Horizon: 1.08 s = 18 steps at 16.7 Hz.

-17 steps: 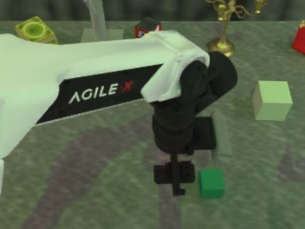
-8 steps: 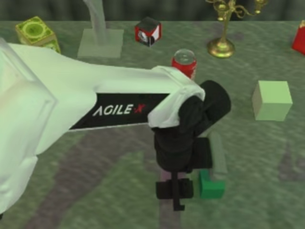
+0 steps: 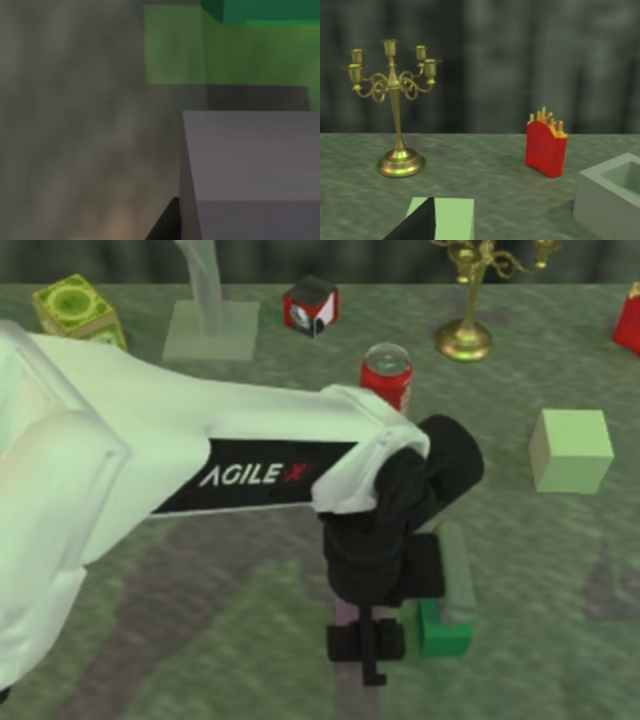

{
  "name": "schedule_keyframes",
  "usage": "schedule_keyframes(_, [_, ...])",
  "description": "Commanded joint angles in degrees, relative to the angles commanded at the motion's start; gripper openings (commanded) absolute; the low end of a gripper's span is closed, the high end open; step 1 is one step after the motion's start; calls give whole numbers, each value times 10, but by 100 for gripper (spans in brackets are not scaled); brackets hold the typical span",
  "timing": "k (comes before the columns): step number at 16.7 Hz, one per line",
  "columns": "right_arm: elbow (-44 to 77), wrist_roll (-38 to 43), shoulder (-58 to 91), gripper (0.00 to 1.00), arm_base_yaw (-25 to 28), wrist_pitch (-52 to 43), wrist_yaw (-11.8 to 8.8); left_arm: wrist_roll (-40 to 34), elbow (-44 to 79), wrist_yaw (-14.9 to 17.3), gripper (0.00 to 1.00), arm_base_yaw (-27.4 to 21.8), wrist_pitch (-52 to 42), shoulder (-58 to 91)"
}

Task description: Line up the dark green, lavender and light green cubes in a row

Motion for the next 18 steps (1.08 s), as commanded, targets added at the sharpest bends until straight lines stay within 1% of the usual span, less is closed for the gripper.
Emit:
schedule_keyframes(10, [0,0,0,100,0,0,0,0,0,0,98,0,0,0])
schedule_keyframes(11, [0,0,0,100,0,0,0,0,0,0,100,0,0,0])
schedule_keyframes(18, [0,0,0,100,0,0,0,0,0,0,100,0,0,0])
